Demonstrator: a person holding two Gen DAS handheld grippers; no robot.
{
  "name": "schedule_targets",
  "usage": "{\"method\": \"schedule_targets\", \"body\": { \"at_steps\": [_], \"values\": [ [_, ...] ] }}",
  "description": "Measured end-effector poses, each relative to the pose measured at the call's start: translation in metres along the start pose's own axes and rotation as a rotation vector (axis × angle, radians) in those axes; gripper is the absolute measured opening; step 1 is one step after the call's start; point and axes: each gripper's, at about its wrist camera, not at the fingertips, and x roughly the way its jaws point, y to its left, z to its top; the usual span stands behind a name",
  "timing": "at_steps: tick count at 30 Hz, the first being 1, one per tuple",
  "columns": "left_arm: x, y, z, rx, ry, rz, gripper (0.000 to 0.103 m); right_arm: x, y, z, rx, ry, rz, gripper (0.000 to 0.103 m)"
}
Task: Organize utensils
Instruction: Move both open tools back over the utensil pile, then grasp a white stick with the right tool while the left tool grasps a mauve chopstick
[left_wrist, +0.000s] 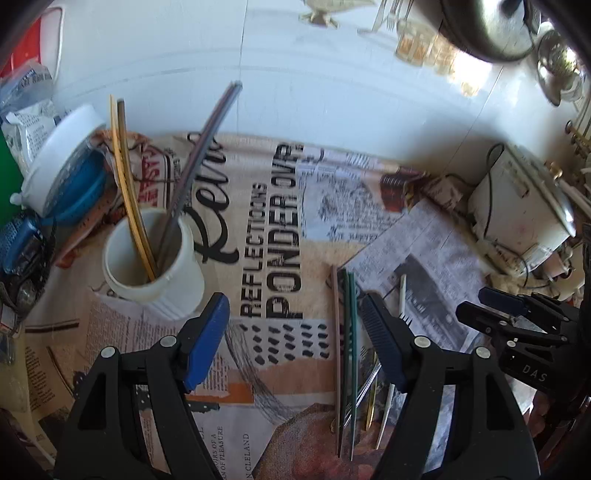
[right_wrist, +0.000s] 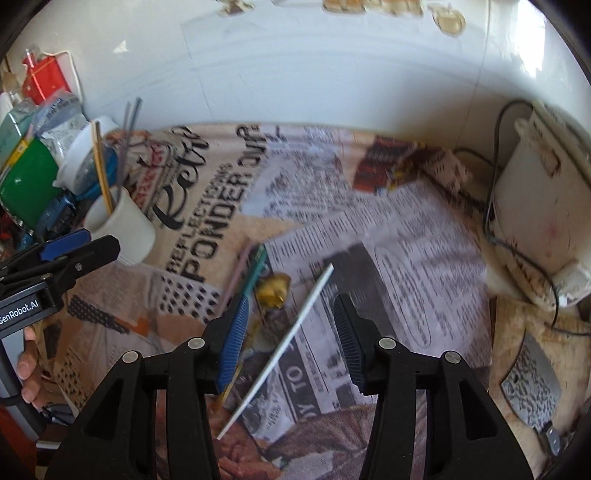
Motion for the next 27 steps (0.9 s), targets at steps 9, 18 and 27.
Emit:
{"method": "schedule_targets", "body": {
  "at_steps": [9,18,27],
  "values": [
    [0.049,0.000,-0.030,-0.009,0.121,0.042,0.073,0.044,-0.017,-0.024,0.059,0.140,0.032,0.044],
    [0.078,-0.006,-0.051,0.029,0.200,0.056,0.073,0.077,-0.005,-0.043,0.043,0.237,0.095,0.044],
    [0.096,-0.019,-0.054,0.081,0.237,0.021,0.055,0.075,0.010,-0.057,-0.100,0.202,0.002,0.028]
  ]
}}
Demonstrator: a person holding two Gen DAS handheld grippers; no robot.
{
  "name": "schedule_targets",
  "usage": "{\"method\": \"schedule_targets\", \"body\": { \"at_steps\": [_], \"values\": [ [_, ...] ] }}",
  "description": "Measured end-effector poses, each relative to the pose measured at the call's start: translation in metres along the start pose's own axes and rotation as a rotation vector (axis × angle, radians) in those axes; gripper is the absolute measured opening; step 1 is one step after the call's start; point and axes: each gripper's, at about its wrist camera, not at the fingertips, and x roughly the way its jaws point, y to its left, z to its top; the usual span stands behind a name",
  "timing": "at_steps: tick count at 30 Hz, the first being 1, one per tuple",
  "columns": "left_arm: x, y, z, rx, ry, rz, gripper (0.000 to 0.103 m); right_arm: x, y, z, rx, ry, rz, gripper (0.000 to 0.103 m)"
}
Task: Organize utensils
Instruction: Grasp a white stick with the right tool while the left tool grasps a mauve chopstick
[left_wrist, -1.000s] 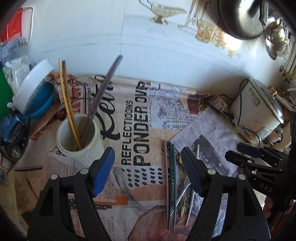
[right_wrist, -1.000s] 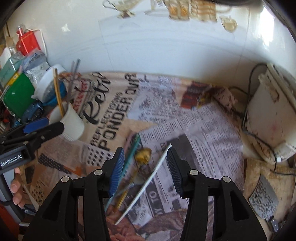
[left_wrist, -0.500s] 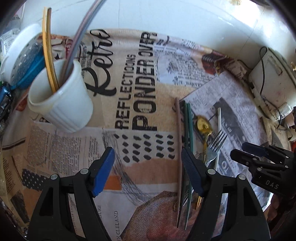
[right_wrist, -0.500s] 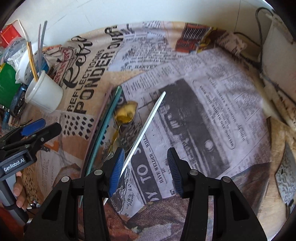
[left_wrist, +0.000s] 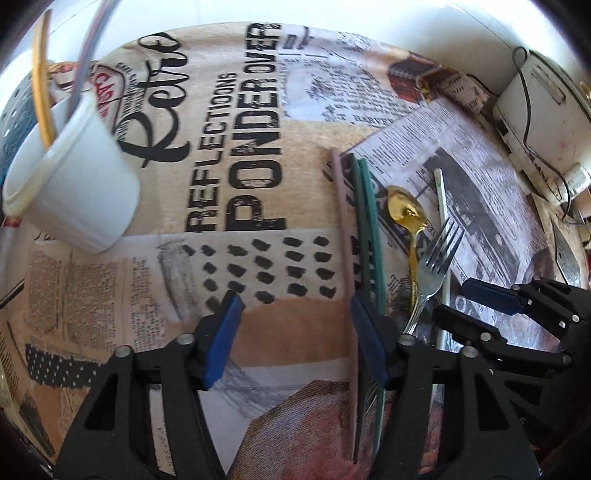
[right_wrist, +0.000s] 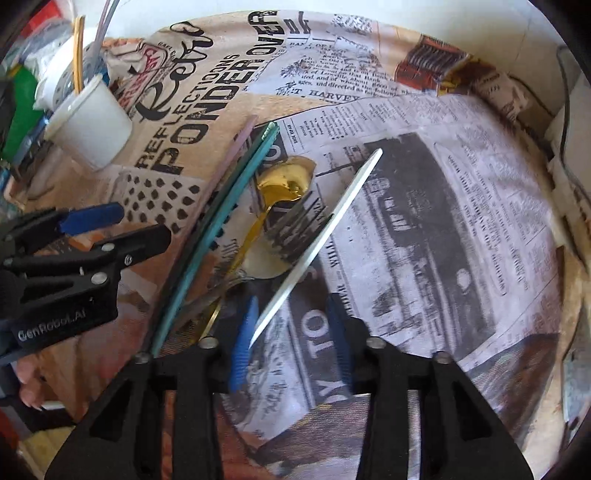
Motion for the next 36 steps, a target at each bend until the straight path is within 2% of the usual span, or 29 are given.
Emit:
{"method": "schedule_targets", "body": {
  "at_steps": [4,7,13,19,23,26,28,29,33,36],
  "values": [
    [0.006,-0.006,0.006,0.015,0.006,-0.019,0.045,-0.002,-0.011,0.000,-0.006,-0.001,-0.009,0.009],
    [0.009,-0.010,0.011,0.033,0.004,-0.014,0.039,-0.004,-0.024,-0.001,0.025,0.009,-0.001,0.006],
    [0.015,-0.014,0.022,0.056,0.019,-0.023,0.035,-0.007,-0.057,-0.002,0.092,0.024,-0.001,0.006],
    [0.020,-0.017,0.035,0.076,0.043,-0.038,0.031,-0.013,-0.067,-0.004,0.132,0.034,0.012,0.006],
    [0.024,-0.018,0.042,0.085,0.056,-0.045,0.027,-0.011,-0.068,0.002,0.129,0.031,0.007,0.006],
    [0.027,-0.021,0.048,0.105,0.058,-0.035,0.019,-0.007,-0.066,0.009,0.129,0.028,0.001,0.007],
    [0.028,-0.022,0.051,0.118,0.058,-0.023,0.008,-0.005,-0.063,0.013,0.113,0.028,-0.008,0.007],
    [0.029,-0.022,0.052,0.120,0.058,-0.023,0.006,-0.001,-0.057,0.019,0.096,0.029,-0.019,0.007],
    [0.030,-0.019,0.055,0.117,0.070,-0.048,0.004,0.004,-0.046,0.026,0.039,0.018,-0.069,0.007],
    [0.031,-0.019,0.058,0.124,0.079,-0.044,0.004,0.007,-0.045,0.032,0.052,0.020,-0.061,0.007]
  ]
}}
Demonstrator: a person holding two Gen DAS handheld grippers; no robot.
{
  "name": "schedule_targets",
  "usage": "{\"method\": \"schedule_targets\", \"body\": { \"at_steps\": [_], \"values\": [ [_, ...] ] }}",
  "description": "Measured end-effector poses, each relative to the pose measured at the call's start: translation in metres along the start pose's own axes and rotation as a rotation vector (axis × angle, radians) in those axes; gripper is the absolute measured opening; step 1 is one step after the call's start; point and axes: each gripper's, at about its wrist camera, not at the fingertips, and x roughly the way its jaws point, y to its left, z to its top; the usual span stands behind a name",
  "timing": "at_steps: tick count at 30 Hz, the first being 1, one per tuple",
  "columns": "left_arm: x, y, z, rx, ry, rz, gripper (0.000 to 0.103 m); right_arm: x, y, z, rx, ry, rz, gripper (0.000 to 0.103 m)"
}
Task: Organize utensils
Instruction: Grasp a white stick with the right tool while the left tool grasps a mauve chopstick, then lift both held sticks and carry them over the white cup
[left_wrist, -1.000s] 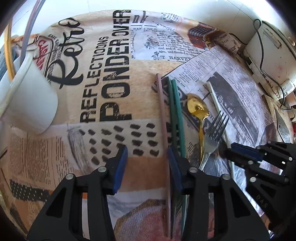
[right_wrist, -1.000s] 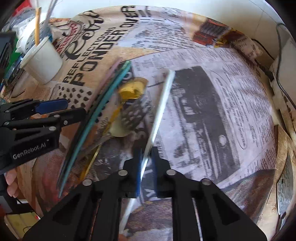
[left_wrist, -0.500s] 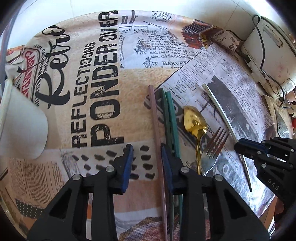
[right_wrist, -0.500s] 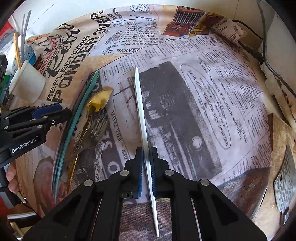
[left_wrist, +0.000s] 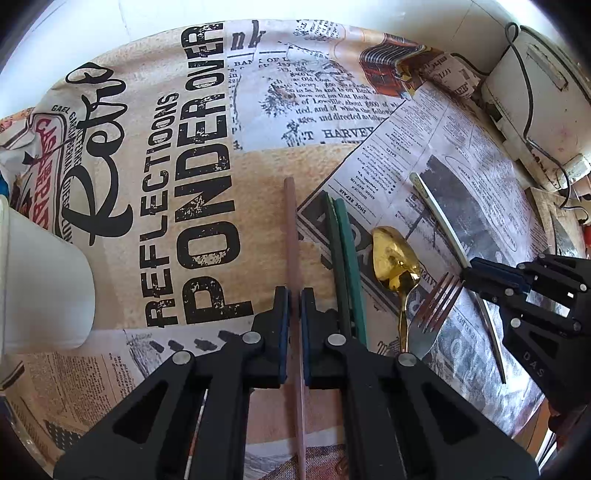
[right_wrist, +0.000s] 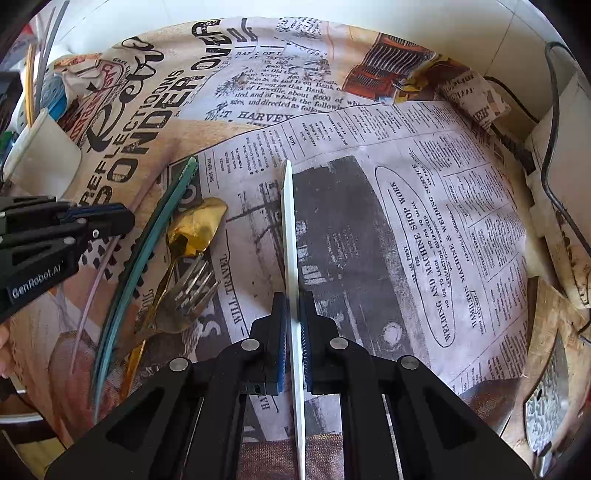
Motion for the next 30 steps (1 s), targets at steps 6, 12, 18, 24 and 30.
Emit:
{"method": "schedule_targets", "body": {
  "at_steps": [6,12,18,24,30],
  "values": [
    [-0.006,0.003,-0.002,-0.029,0.013,0.013,0.004,-0.003,-0.010,0.010,0.096,-0.008,0.081,0.006],
    [-0.028,0.002,-0.009,-0.024,-0.036,0.033,0.004,-0.021,-0.010,0.009,0.111,-0.059,0.093,0.006],
    [-0.056,-0.002,-0.015,-0.019,-0.102,0.037,0.004,-0.041,-0.018,0.006,0.145,-0.112,0.105,0.006],
    [-0.081,-0.005,-0.016,-0.025,-0.165,0.025,0.004,-0.063,-0.018,0.007,0.172,-0.168,0.122,0.006],
    [-0.105,-0.005,-0.020,-0.044,-0.222,0.001,0.004,-0.085,-0.013,0.012,0.175,-0.230,0.137,0.006]
  ]
}}
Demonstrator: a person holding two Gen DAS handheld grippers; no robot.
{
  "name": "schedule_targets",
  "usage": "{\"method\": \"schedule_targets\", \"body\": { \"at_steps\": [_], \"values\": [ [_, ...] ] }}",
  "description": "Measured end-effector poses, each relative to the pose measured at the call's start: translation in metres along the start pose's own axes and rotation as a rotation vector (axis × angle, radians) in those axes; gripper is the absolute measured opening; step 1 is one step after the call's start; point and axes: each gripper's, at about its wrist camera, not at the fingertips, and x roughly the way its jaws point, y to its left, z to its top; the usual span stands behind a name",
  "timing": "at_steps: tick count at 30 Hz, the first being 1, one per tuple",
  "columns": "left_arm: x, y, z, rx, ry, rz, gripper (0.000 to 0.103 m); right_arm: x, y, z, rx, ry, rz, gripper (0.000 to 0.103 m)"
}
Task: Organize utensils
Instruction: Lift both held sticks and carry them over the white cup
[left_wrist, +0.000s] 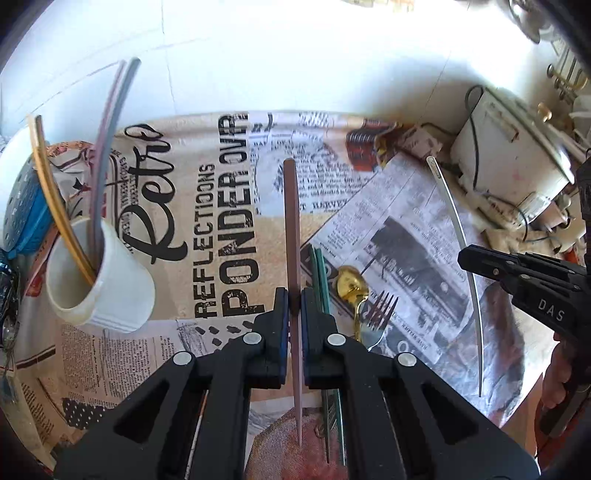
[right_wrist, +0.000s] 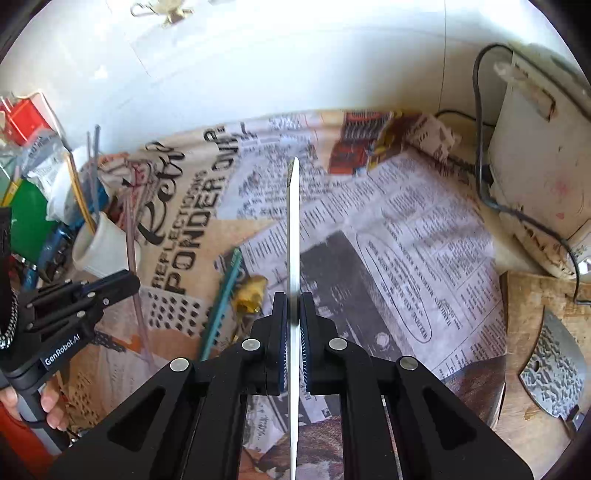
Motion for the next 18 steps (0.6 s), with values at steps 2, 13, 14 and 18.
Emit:
{"method": "schedule_targets", "body": {
  "at_steps": [2,13,14,18],
  "values": [
    [-0.008,0.002,0.000,-0.008,-0.021,-0.002,0.004,-0.006,0.004,0.002,-0.003,-0.018,0.009,0.006],
    [-0.059,0.019,0.001,-0.055,-0.144,-0.002,0.004,-0.030,0.033,0.020,-0.049,-0.115,0.054,0.006],
    [-0.064,0.021,0.001,-0.059,-0.156,-0.001,0.004,-0.032,0.037,0.022,-0.057,-0.123,0.057,0.006],
    [-0.085,0.030,0.003,-0.069,-0.211,0.007,0.004,-0.039,0.053,0.031,-0.082,-0.163,0.076,0.006]
  ]
}}
